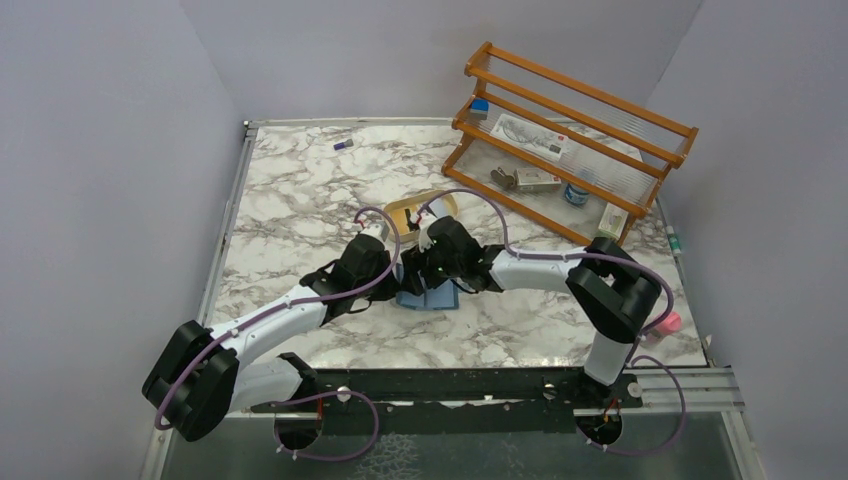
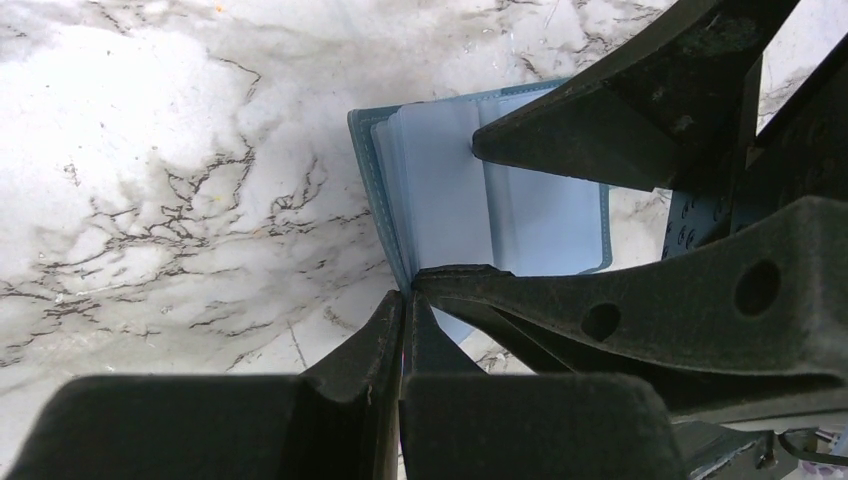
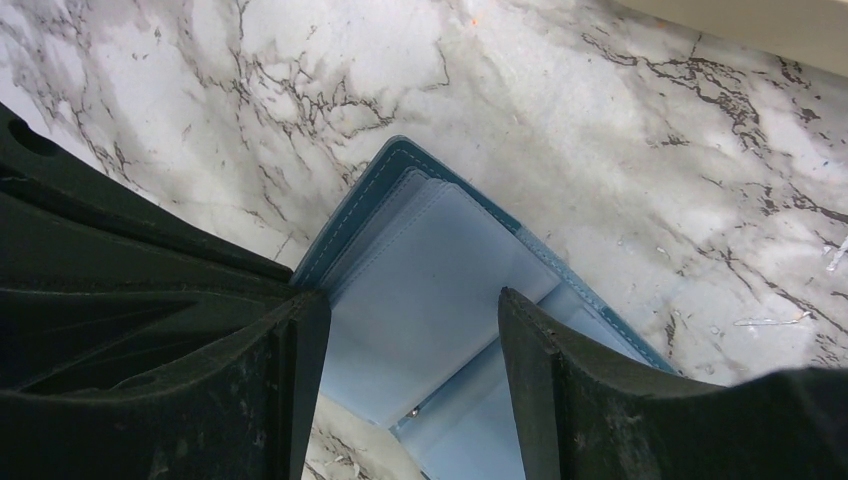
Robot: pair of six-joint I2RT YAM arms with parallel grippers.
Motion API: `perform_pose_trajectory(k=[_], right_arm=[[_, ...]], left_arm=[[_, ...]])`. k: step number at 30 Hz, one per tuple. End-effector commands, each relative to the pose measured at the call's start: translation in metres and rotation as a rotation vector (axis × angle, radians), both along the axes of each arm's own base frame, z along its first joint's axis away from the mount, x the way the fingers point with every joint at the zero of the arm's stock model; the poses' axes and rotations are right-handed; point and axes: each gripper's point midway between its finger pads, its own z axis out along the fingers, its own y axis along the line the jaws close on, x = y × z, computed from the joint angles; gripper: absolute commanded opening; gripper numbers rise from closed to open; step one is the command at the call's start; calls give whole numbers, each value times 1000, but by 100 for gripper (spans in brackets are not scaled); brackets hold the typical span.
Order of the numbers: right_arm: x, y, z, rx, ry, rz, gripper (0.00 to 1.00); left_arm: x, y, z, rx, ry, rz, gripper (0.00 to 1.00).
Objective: Take the credit cards out of the card holder
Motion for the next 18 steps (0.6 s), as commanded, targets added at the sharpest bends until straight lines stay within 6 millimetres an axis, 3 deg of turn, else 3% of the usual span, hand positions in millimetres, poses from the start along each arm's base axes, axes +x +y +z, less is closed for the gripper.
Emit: perform_pose_trajectory(k=[1, 18], right_arm=[[-8, -6, -22, -94, -6, -11, 68], [-11, -44, -51, -244, -13, -94, 68]], left_arm=[[11, -9, 21, -46, -65, -5, 0], [13, -7, 24, -39, -71, -3, 0]])
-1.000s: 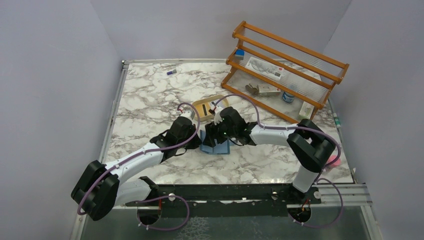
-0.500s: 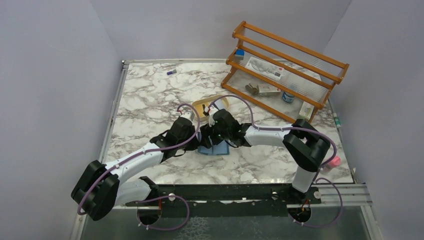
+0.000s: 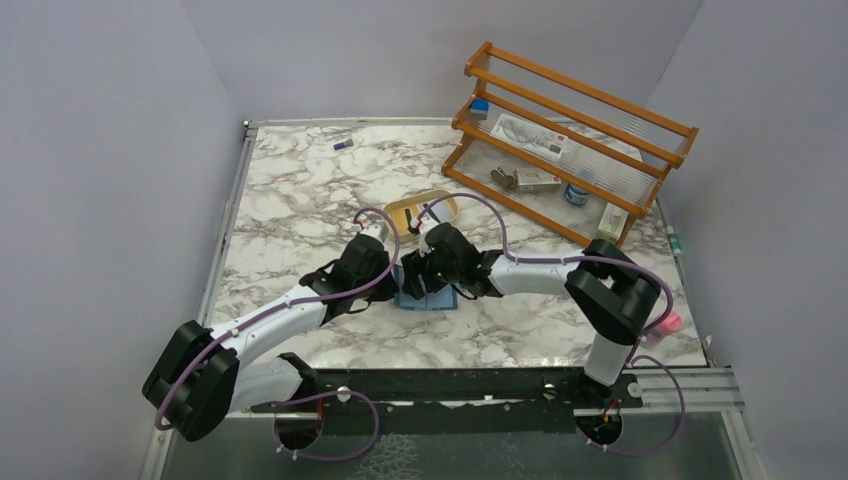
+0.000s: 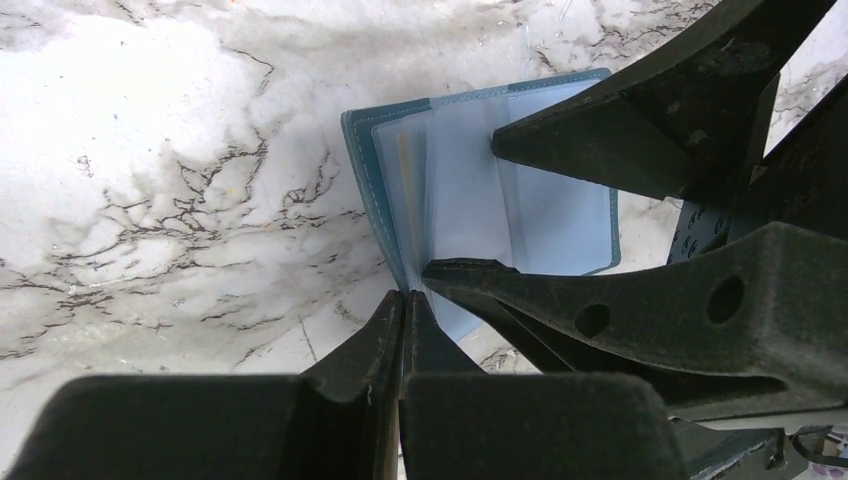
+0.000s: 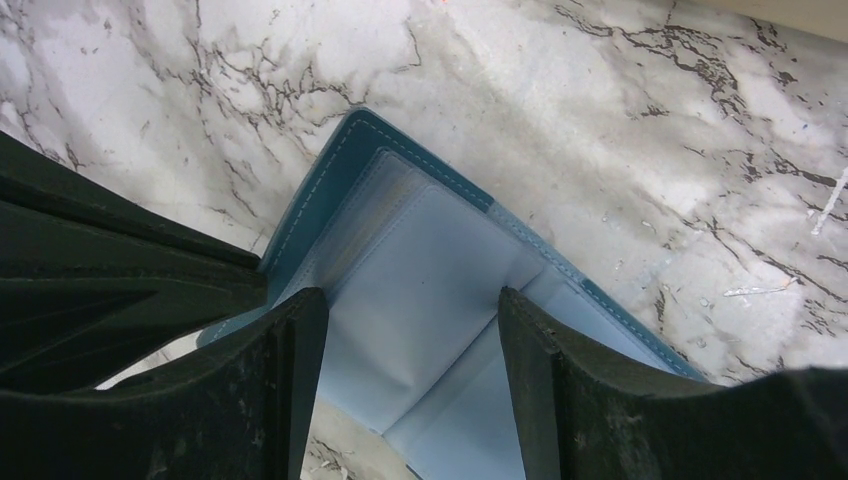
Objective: Take the credit cards out of the card holder
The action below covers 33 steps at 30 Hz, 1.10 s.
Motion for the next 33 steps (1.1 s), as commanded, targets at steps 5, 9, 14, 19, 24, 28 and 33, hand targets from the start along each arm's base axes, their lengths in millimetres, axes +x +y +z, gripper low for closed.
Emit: perform_pose_trajectory(k=[5, 9, 14, 19, 24, 28, 33], right_arm=[[-6, -54, -45, -242, -4, -81, 68], [-5, -75, -46, -323, -24, -121, 68], [0, -90, -31, -347, -62, -182, 68], [4, -104, -12, -371, -97, -246, 71], [15, -121, 17, -379, -147, -333, 75], [20, -139, 50, -380, -190, -416, 77], [18, -160, 82, -351, -219, -508, 81]], left_arm=[[15, -10, 26, -52, -81, -6, 0], [16, -10, 25, -53, -78, -8, 0], [18, -11, 26, -49, -78, -15, 0], [22, -14, 27, -43, -77, -28, 0], [26, -14, 32, -40, -82, -31, 0], [28, -16, 34, -47, -81, -33, 0], [26, -16, 24, -52, -75, -38, 0]])
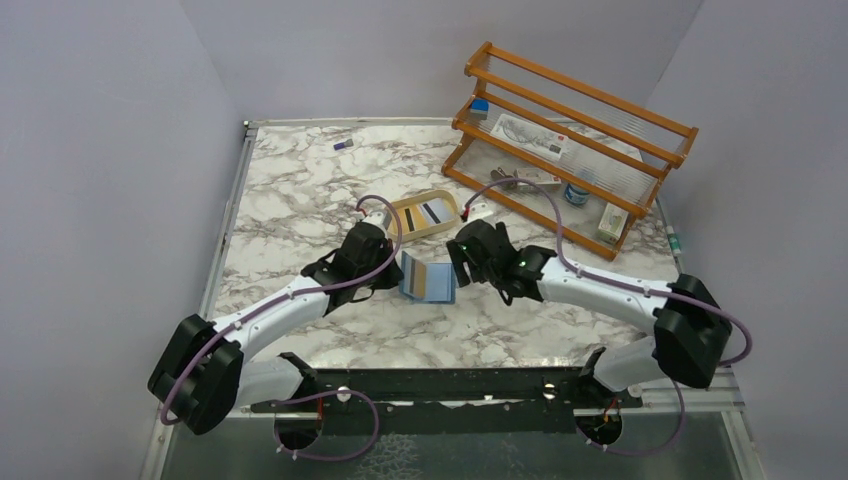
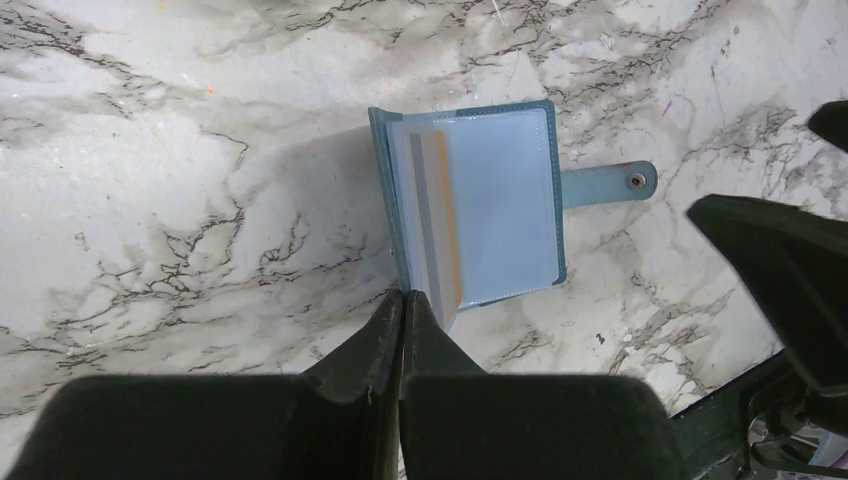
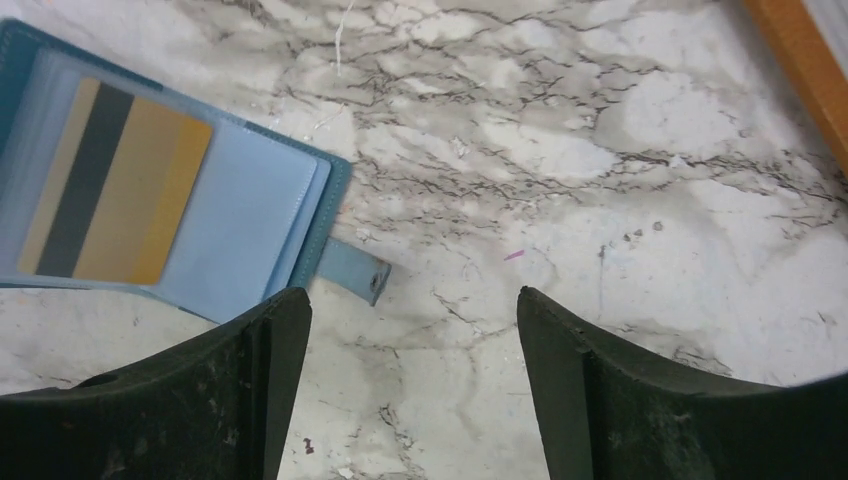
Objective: Take the credit cards out of the card holder
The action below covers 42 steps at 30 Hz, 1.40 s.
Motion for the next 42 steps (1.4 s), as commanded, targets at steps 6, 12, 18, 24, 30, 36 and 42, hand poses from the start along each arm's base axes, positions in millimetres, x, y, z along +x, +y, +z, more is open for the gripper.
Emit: perform_pose_trajectory(k=[6, 12, 18, 24, 30, 36, 42], right_arm=[[-1, 17, 58, 187, -54, 45, 85], [-12, 73, 96, 400, -62, 283, 85], [-28, 113, 82, 599, 59, 412, 87], [-31, 116, 29, 820, 234, 353, 86], [-31, 112, 6, 894, 276, 308, 86], [-32, 117, -7, 925, 325, 286, 86], [-34, 119, -23, 936, 366, 273, 85]], left_arm=[[12, -4, 9, -7, -66, -19, 0], [16, -11, 7, -35, -38, -26, 0], [23, -2, -1, 24, -55, -13, 0], [13, 3, -37, 3, -21, 6, 0], [4, 13, -60, 1, -12, 36, 0], [-2, 16, -72, -31, -6, 49, 0], [-5, 17, -79, -36, 4, 50, 0]])
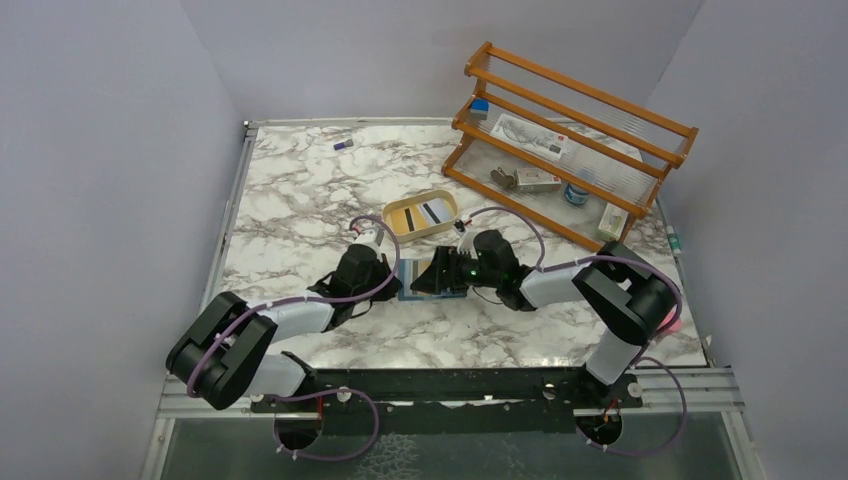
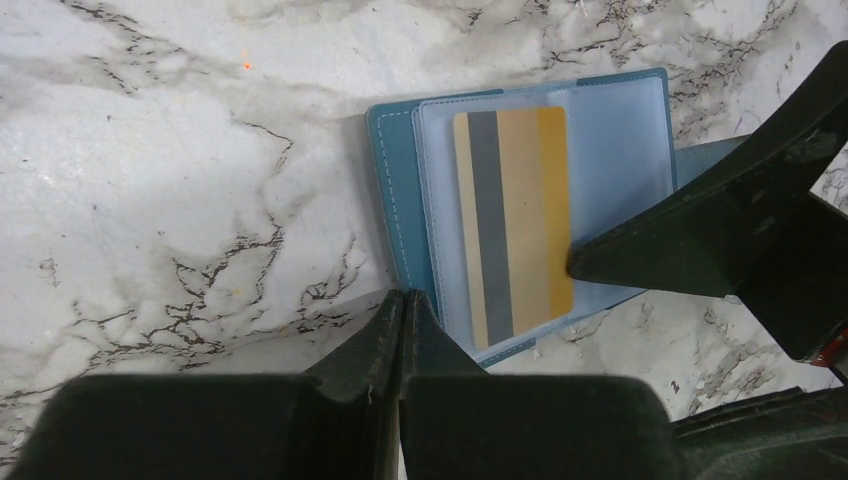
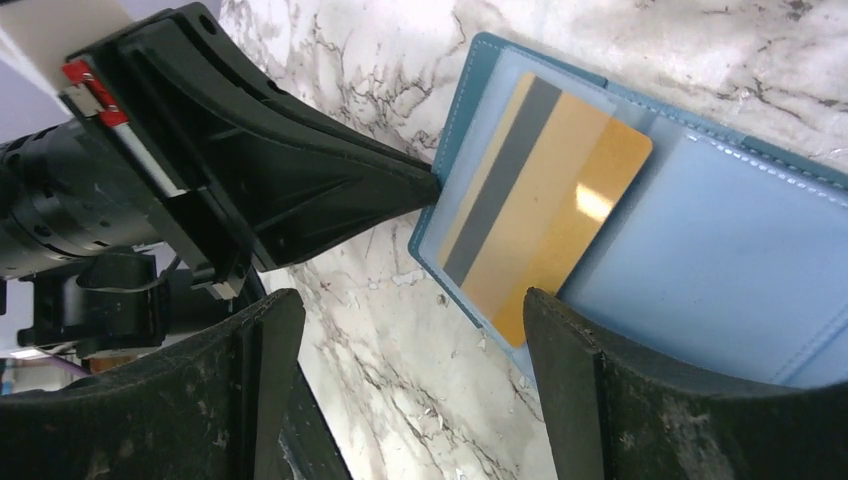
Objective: Take the credit cards out of the card holder
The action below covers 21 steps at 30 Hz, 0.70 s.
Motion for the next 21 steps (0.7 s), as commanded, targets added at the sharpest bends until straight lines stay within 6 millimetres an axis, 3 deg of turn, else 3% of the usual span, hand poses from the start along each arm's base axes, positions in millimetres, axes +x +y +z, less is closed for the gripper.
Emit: perform_pose_trajectory(k=[1, 11, 21], right_arm=[[-1, 5, 3, 54, 10, 9, 85], [13, -16, 12, -31, -67, -76, 86], [13, -16, -28, -56, 11, -90, 85]], left_arm=[[-11, 9, -18, 28, 47, 5, 0], [-12, 15, -22, 45, 47, 11, 0], [-11, 15, -19, 47, 42, 7, 0]])
